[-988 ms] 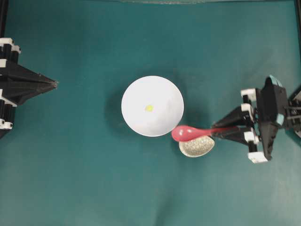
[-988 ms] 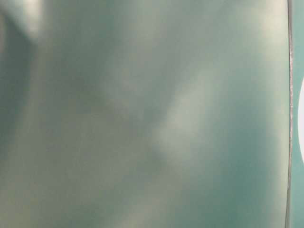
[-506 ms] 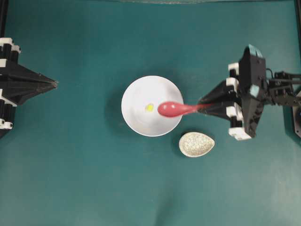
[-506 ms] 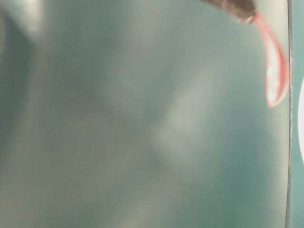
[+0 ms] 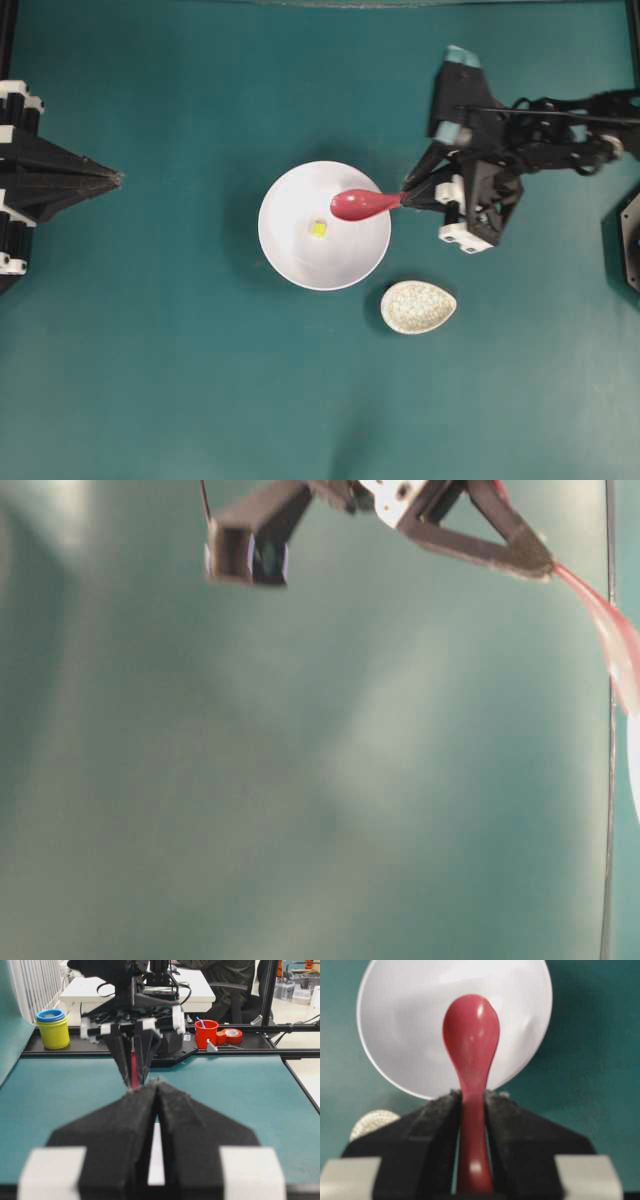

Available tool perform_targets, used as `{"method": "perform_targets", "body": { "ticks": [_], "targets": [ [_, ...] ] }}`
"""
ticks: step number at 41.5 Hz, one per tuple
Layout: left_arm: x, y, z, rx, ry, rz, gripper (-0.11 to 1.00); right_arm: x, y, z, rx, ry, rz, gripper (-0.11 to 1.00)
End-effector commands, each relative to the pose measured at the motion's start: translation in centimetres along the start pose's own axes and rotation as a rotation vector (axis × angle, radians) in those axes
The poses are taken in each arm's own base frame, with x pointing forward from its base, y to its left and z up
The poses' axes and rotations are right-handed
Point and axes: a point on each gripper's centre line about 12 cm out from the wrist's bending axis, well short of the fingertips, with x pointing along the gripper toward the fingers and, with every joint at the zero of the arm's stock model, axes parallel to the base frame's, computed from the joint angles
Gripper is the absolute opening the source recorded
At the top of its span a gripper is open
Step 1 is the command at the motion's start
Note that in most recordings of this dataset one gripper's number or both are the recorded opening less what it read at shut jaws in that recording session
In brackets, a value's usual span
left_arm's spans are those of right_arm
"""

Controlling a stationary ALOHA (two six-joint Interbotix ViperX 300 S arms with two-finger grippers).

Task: Scoop the yellow hexagonal prism block from the bowl with a spoon using the right arm.
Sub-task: 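Carry the spoon left over the white bowl with the right gripper, then lower the spoon into the bowl and push it under the yellow block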

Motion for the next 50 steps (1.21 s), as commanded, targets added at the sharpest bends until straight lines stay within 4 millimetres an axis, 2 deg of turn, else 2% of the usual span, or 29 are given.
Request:
{"method": "perform_targets", "body": {
  "ticks": [1,8,15,38,50],
  "targets": [
    [0.3,0.0,1.0,0.002,-0.029,0.001,0.00,-0.2,0.0,1.7,0.001,0.036,0.013,0.23],
    [0.3,0.0,0.9,-0.001,-0.026,0.001,0.00,0.9,0.1,2.7,-0.006,0.149,0.035,0.23],
    [0.4,0.1,0.5,0.011,-0.011,0.002,0.00,1.3,0.2,3.8,-0.016,0.178,0.042,0.23],
    [0.4,1.4,-0.4,-0.001,0.063,0.070,0.00,1.4,0.4,3.2,0.026,0.297,0.055,0.23],
    [0.3,2.2,-0.5,-0.003,0.068,0.106,0.00,2.1,0.6,4.4,0.020,0.286,0.057,0.23]
  ]
}}
